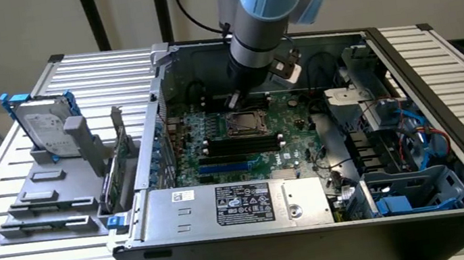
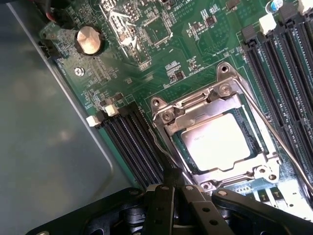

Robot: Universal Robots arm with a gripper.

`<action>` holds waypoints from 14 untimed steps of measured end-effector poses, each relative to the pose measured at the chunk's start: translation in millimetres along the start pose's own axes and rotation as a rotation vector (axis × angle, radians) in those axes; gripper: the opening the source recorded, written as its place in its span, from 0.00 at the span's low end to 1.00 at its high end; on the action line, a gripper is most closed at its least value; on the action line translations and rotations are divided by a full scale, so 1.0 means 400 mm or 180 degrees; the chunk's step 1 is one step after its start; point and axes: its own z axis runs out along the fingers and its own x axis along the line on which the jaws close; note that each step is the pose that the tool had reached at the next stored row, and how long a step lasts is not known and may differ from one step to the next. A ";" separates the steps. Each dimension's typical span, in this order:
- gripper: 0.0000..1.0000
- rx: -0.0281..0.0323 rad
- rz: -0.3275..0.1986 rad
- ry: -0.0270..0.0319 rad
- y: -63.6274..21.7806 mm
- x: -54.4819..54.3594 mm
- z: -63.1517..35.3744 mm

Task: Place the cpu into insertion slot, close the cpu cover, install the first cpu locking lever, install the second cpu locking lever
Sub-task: 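Install the first cpu locking lever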

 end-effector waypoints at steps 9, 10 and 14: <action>0.11 -0.0004 0.0001 -0.0006 0.008 0.004 0.001; 0.11 -0.0004 0.0001 -0.0006 0.008 0.004 0.001; 0.11 -0.0004 0.0001 -0.0006 0.007 0.006 0.002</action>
